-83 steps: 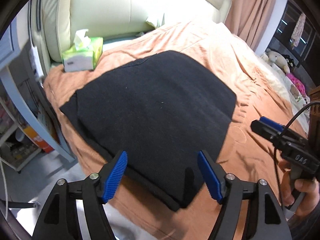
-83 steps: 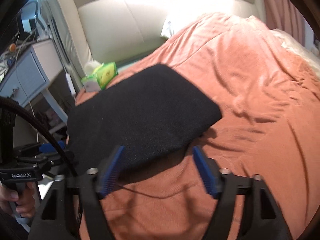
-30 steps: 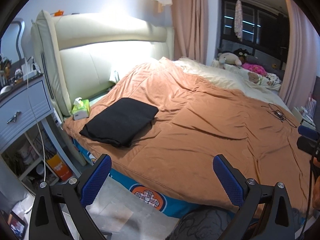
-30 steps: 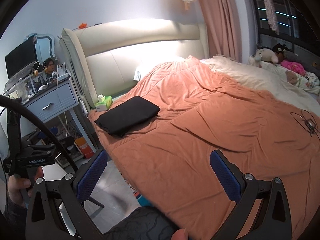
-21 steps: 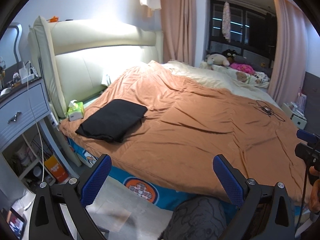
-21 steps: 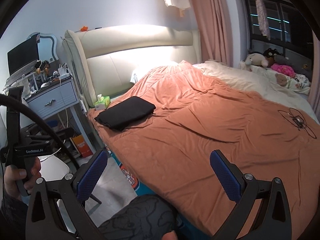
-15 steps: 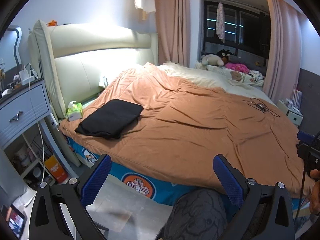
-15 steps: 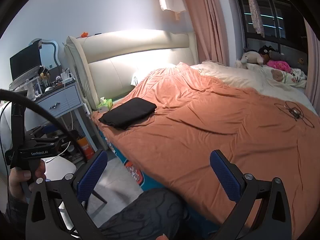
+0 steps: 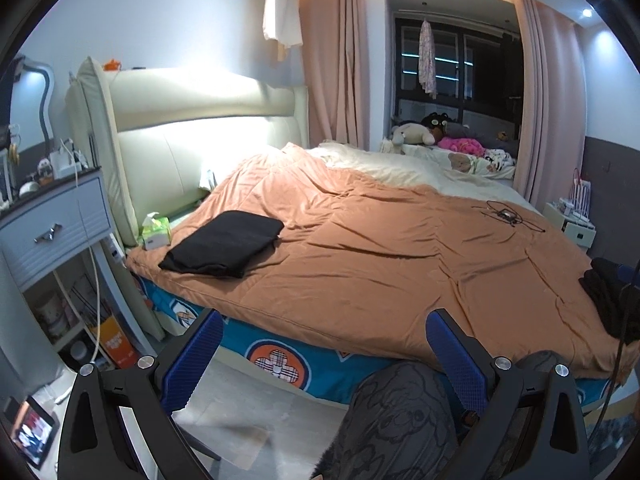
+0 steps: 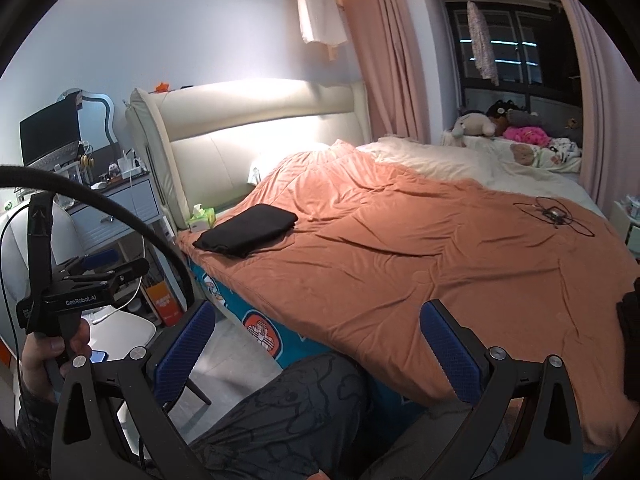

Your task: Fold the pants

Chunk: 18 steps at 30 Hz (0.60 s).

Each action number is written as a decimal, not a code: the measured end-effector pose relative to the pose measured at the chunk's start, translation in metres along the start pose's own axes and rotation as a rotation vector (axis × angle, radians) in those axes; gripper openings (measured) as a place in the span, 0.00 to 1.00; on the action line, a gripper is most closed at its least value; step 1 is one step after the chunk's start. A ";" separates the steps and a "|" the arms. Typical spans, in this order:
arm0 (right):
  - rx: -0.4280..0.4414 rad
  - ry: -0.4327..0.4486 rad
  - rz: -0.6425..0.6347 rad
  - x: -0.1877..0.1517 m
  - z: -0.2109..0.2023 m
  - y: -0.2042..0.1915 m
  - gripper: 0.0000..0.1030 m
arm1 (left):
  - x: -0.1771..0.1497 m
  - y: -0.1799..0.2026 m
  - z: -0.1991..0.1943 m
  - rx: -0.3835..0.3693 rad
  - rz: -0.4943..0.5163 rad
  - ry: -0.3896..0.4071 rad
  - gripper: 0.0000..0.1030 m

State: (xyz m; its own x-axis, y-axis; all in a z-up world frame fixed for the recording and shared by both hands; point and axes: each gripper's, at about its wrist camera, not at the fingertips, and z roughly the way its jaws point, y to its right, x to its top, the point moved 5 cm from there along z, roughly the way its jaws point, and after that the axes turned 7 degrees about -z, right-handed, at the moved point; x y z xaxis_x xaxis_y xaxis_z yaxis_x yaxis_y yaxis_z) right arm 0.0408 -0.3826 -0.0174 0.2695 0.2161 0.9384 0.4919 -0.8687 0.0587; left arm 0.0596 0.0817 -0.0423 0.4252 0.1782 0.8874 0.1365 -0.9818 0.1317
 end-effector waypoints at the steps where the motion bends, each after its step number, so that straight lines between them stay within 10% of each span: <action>1: -0.006 0.004 -0.003 -0.001 -0.003 -0.002 1.00 | 0.000 0.001 -0.002 0.002 0.007 0.003 1.00; 18: -0.033 0.006 -0.004 -0.020 0.002 -0.017 1.00 | -0.004 0.009 -0.024 -0.007 0.038 0.045 1.00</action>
State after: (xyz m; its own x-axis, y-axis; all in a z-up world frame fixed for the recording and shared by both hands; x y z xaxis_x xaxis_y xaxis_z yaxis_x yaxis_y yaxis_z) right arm 0.0285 -0.3713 -0.0376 0.2626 0.2167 0.9402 0.4649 -0.8823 0.0735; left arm 0.0372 0.0707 -0.0343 0.3895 0.1380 0.9106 0.1149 -0.9883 0.1006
